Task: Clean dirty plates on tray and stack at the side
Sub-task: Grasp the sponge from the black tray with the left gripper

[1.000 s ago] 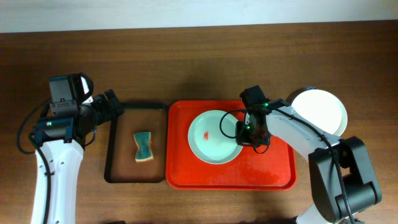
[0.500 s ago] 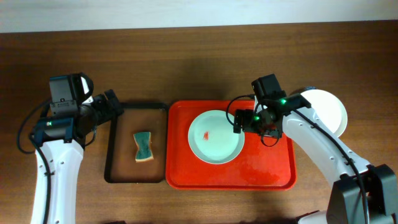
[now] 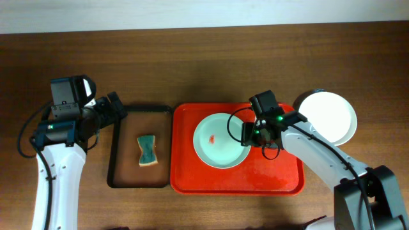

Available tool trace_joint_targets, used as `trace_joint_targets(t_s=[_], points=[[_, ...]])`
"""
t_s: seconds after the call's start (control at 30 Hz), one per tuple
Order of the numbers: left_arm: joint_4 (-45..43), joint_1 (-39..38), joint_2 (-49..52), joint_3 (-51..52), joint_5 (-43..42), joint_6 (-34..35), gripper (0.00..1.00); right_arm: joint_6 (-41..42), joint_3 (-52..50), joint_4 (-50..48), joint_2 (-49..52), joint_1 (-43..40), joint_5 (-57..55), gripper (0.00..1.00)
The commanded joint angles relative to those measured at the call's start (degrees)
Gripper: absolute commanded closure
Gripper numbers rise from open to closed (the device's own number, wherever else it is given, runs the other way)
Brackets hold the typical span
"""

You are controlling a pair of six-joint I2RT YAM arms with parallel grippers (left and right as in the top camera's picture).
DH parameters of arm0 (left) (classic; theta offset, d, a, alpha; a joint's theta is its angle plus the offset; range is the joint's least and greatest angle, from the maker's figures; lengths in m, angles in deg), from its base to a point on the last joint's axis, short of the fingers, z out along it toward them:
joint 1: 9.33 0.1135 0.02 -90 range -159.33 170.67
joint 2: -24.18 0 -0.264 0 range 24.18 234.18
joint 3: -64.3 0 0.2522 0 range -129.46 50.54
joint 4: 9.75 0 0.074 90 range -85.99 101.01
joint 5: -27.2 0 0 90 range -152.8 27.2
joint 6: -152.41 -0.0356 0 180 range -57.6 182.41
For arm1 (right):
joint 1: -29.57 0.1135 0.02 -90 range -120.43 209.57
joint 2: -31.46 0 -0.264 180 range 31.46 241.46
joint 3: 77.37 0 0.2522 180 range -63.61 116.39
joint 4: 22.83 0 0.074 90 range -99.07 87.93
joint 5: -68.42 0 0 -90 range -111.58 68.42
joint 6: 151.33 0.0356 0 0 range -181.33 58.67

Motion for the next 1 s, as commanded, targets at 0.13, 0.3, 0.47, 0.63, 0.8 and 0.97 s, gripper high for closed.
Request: trace_joint_targets(t_s=[0.13,0.3,0.47,0.63,0.8,0.97], points=[[1.68,0.02,-0.76,-1.05,-11.15,1.25,0.01,0.48,-0.87,-0.59,0.68,0.52,-2.05,0.38],[11.63,-0.33,-0.66,-0.66,-11.93,-0.76,0.24,0.48,-1.66,-2.29,0.87,0.52,-2.45,0.38],[12.33,-10.62,1.86,4.28,-5.07,-1.84,0.46,0.52,-4.31,-5.75,0.87,0.52,0.04,0.38],[9.51,-14.88,6.86,5.35,-2.8,-1.62,0.45,0.94,-5.99,-8.17,0.87,0.52,0.37,0.57],[9.14,-14.91,8.74,5.35,-2.03,-1.62,0.47,1.14,-7.63,-10.93,0.87,0.48,0.61,0.95],[9.16,-14.95,13.05,5.35,-0.39,-1.64,0.46,1.11,-7.74,-11.1,0.87,0.48,0.35,0.96]])
